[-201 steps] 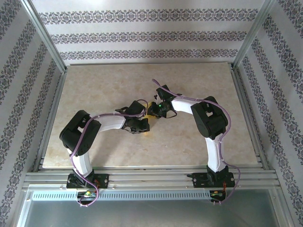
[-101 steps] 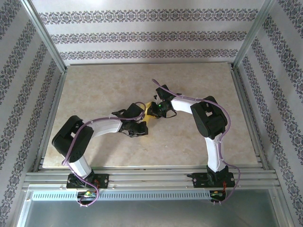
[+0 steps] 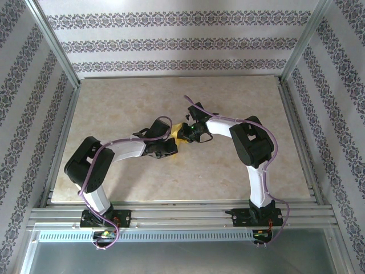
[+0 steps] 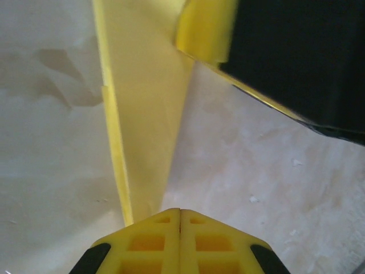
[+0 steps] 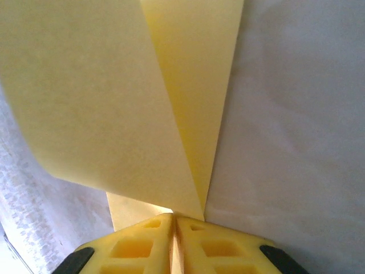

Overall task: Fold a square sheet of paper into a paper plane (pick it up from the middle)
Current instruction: Fold the wing for the fifth time at the center of the table.

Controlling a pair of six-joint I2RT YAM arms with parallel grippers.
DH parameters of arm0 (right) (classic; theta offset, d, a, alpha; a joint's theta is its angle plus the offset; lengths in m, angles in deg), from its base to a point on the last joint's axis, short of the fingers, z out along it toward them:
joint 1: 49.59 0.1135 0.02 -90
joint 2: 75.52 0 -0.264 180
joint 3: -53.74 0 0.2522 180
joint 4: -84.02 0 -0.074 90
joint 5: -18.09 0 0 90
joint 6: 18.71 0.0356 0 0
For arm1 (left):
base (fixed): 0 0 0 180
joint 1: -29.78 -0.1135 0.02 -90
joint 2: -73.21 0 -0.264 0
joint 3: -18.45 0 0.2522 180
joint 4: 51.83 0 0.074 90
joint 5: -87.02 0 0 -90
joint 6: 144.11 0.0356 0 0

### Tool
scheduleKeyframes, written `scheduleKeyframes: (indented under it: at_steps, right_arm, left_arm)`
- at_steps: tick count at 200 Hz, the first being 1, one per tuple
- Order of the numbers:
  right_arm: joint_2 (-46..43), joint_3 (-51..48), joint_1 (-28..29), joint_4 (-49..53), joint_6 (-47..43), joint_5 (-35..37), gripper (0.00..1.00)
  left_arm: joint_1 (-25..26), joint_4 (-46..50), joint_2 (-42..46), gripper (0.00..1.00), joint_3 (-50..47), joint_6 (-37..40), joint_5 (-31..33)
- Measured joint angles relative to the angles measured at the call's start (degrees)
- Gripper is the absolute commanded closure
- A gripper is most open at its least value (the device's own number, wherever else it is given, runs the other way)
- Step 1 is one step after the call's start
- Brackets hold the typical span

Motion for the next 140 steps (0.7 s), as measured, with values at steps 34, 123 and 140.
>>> scheduleKeyframes:
  at_steps: [34,123,140]
  right_arm:
    - [-0.42,-0.85,0.0,-1.29,0.81,-0.02,0.83]
    - [-2.71,-0.94,-0.44,-1.38,-1.9,-0.09,0.85]
    - [-4.98,-1.49,-0.52,-1.29,-3.54,0.79,0.89]
  left_arm:
    - [-0.28,-0.24,-1.11,0.97,0.0,-0.09,0.52]
    - [-0.31,0.02,-2.21,1.0,0.0,0.48,1.2]
    - [-0.31,0.22,-2.21,1.0,0.0,0.87,1.18]
